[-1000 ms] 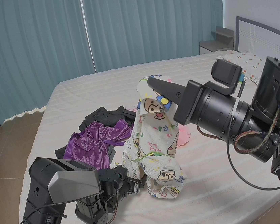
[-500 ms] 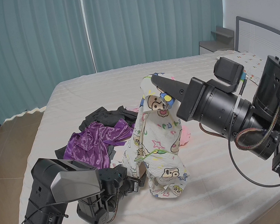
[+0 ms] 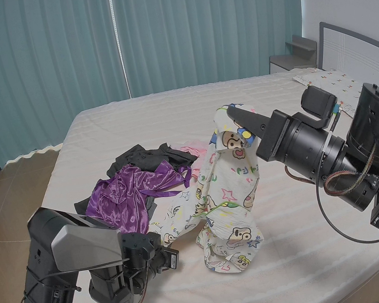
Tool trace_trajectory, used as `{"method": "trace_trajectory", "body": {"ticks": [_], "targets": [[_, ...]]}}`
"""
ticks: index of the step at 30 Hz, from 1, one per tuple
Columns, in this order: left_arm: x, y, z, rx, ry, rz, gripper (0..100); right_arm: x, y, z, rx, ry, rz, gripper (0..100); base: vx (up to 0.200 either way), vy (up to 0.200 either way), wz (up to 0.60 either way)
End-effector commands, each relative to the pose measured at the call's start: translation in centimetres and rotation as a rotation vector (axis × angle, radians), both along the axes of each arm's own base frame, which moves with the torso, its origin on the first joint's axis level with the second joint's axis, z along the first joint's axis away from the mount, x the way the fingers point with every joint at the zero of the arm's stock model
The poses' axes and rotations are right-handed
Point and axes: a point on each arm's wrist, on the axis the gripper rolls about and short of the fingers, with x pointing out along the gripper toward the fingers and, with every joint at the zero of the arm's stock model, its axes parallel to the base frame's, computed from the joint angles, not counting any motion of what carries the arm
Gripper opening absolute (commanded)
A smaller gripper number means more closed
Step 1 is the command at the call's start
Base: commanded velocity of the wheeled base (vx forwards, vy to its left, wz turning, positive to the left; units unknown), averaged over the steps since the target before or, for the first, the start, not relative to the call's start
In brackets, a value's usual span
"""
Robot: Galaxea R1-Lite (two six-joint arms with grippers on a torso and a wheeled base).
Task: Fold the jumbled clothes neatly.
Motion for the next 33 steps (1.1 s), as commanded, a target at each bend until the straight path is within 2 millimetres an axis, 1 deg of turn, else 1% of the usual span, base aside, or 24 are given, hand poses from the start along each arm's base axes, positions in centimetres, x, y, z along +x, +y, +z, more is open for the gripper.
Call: {"method": "trace_trajectory", "body": {"ticks": [1, 3, 4, 5, 6, 8, 9, 11, 12, 13, 14, 15, 16, 17, 18, 19, 20, 23, 24, 25, 27, 30, 32, 33], "targets": [[-1.5, 2.6, 5.1, -0.047, -0.07, 0.053, 0, 1.4, -3.5, -1.1, -0.031, 0.034, -0.13, 0, 0.0, 0.0, 0.0], [-2.0, 3.5, 7.3, -0.07, -0.115, 0.074, 0, 2.6, -5.2, -1.7, -0.045, 0.053, -0.204, 0, 0.0, 0.0, 0.0], [-2.1, 3.7, 7.9, -0.08, -0.131, 0.078, 0, 2.8, -5.5, -1.8, -0.047, 0.057, -0.219, 0, 0.0, 0.0, 0.0], [-2.2, 4.2, 9.6, -0.113, -0.18, 0.096, 0, 3.6, -6.6, -1.9, -0.053, 0.063, -0.269, 0, 0.0, 0.0, 0.0], [-2.2, 4.4, 10.9, -0.147, -0.217, 0.105, 0, 4.2, -7.3, -2.1, -0.062, 0.066, -0.308, 0, 0.0, 0.0, 0.0], [-2.5, 4.6, 13.4, -0.203, -0.29, 0.115, 0, 5.2, -8.3, -2.4, -0.078, 0.068, -0.382, 0, 0.0, 0.0, 0.0], [-2.5, 4.7, 14.3, -0.221, -0.32, 0.116, 0, 5.6, -8.7, -2.5, -0.077, 0.067, -0.408, 0, 0.0, 0.0, 0.0], [-2.5, 4.7, 14.3, -0.221, -0.32, 0.116, 0, 5.6, -8.7, -2.5, -0.077, 0.067, -0.408, 0, 0.0, 0.0, 0.0], [-2.5, 4.7, 16.9, -0.261, -0.413, 0.122, 0, 6.4, -9.4, -1.6, -0.052, 0.04, -0.45, 0, 0.0, 0.0, 0.0], [-2.2, 4.7, 17.9, -0.274, -0.446, 0.141, 0, 6.6, -9.6, -1.0, -0.038, 0.02, -0.457, 0, 0.0, 0.0, 0.0], [-2.2, 4.7, 17.9, -0.274, -0.446, 0.141, 0, 6.6, -9.6, -1.0, -0.038, 0.02, -0.457, 0, 0.0, 0.0, 0.0], [-1.6, 4.5, 20.3, -0.297, -0.507, 0.19, 0, 6.9, -9.6, 0.7, -0.004, -0.026, -0.468, 0, 0.0, 0.0, 0.0], [-1.3, 4.5, 21.5, -0.309, -0.531, 0.209, 0, 6.9, -9.5, 1.5, 0.011, -0.049, -0.47, 0, 0.0, 0.0, 0.0], [-1.2, 4.5, 23.0, -0.32, -0.555, 0.224, 0, 6.8, -9.5, 2.6, 0.032, -0.078, -0.473, 0, 0.0, 0.0, 0.0], [-1.2, 4.5, 23.2, -0.324, -0.558, 0.224, 0, 6.7, -9.5, 2.7, 0.034, -0.082, -0.473, 0, 0.0, 0.0, 0.0], [-1.3, 4.4, 25.8, -0.346, -0.589, 0.226, 0, 6.4, -9.5, 4.2, 0.06, -0.114, -0.475, 0, 0.0, 0.0, 0.0], [-1.5, 4.4, 27.0, -0.35, -0.594, 0.225, 0, 6.0, -9.5, 5.2, 0.073, -0.132, -0.47, 0, 0.0, 0.0, 0.0], [-2.1, 4.5, 30.2, -0.362, -0.609, 0.22, 0, 4.6, -9.3, 7.7, 0.11, -0.179, -0.444, 0, 0.0, 0.0, 0.0], [-2.5, 4.6, 31.5, -0.374, -0.621, 0.219, 0, 4.0, -9.3, 8.7, 0.128, -0.201, -0.435, 0, 0.0, 0.0, 0.0], [-2.7, 4.7, 32.1, -0.381, -0.623, 0.219, 0, 3.7, -9.3, 9.1, 0.136, -0.21, -0.43, 0, 0.0, 0.0, 0.0], [-3.3, 5.0, 34.2, -0.41, -0.64, 0.219, 0, 2.4, -9.0, 10.4, 0.157, -0.236, -0.395, 0, 0.0, 0.0, 0.0], [-3.9, 5.5, 36.0, -0.449, -0.655, 0.227, 0, 1.7, -8.8, 10.4, 0.145, -0.224, -0.373, 0, 0.0, 0.0, 0.0], [-4.1, 5.6, 36.3, -0.465, -0.646, 0.229, 0, 1.5, -8.6, 10.0, 0.135, -0.209, -0.363, 0, 0.0, 0.0, 0.0], [-4.5, 5.7, 36.3, -0.481, -0.629, 0.227, 0, 1.6, -8.4, 9.4, 0.121, -0.191, -0.357, 0, 0.0, 0.0, 0.0]]}}
